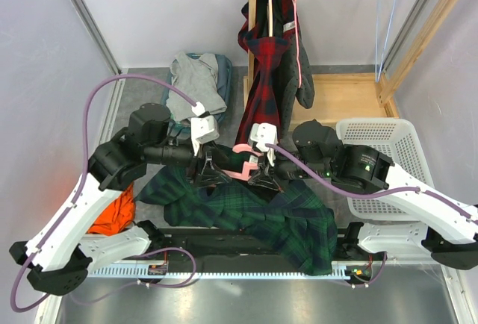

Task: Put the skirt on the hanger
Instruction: Hang the skirt on the hanger.

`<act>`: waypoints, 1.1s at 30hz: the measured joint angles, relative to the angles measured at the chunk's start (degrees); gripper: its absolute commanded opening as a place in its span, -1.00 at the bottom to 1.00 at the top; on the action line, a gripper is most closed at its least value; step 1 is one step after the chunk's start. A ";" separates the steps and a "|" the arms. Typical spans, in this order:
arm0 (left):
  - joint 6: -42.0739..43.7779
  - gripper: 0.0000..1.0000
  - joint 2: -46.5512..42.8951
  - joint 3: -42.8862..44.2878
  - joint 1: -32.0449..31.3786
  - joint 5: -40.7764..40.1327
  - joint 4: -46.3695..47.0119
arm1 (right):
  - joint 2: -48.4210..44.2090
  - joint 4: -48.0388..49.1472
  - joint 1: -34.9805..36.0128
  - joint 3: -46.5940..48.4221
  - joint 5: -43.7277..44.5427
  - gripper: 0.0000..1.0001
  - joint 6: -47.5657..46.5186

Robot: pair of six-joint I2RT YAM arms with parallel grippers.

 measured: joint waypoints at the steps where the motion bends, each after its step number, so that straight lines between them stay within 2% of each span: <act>1: 0.35 0.22 0.26 -0.33 0.00 0.74 -0.70 | -0.02 -0.07 0.02 0.00 -0.35 -1.00 0.00; 7: 2.27 0.11 1.77 -1.46 0.00 5.29 -3.08 | -0.22 -0.13 0.04 0.00 -2.08 -1.00 0.00; 12: 3.39 -0.18 2.56 -2.73 -0.42 7.96 -4.07 | -0.31 -0.11 0.02 -0.04 -2.73 -1.00 0.00; 13: 3.63 -0.27 2.80 -2.89 -0.61 8.00 -4.11 | -0.35 -0.11 0.04 -0.07 -2.99 -1.00 0.02; 14: 3.80 -0.50 3.08 -2.99 -0.94 7.98 -4.24 | -0.42 -0.13 0.04 -0.11 -3.23 -1.00 0.02; 17: 4.57 -0.96 3.89 -3.19 -2.03 7.54 -4.59 | -0.52 -0.31 0.11 -0.15 -3.78 -1.00 0.00; 25: 5.62 -0.96 3.06 -3.23 -5.16 4.09 -4.76 | -1.49 -0.24 0.04 -1.40 -4.83 -1.00 -0.02; 26: 5.73 -0.97 2.71 -3.26 -5.62 3.30 -4.70 | -1.77 0.22 0.04 -1.81 -4.87 -0.92 0.17; 28: 5.92 -0.97 1.99 -3.26 -6.49 2.19 -4.57 | -2.38 1.36 0.13 -2.64 -4.98 -0.55 0.57; 29: 6.05 -0.97 1.51 -3.26 -6.97 1.62 -4.55 | -2.82 2.01 0.24 -3.23 -5.14 -0.14 0.81; 32: 6.19 -0.96 0.22 -3.26 -8.02 -0.66 -5.29 | -4.61 4.00 0.35 -5.03 -5.03 0.28 2.01; 33: 6.19 -0.97 -0.31 -3.26 -8.31 -1.44 -5.60 | -5.55 4.35 0.24 -5.75 -5.05 0.32 2.10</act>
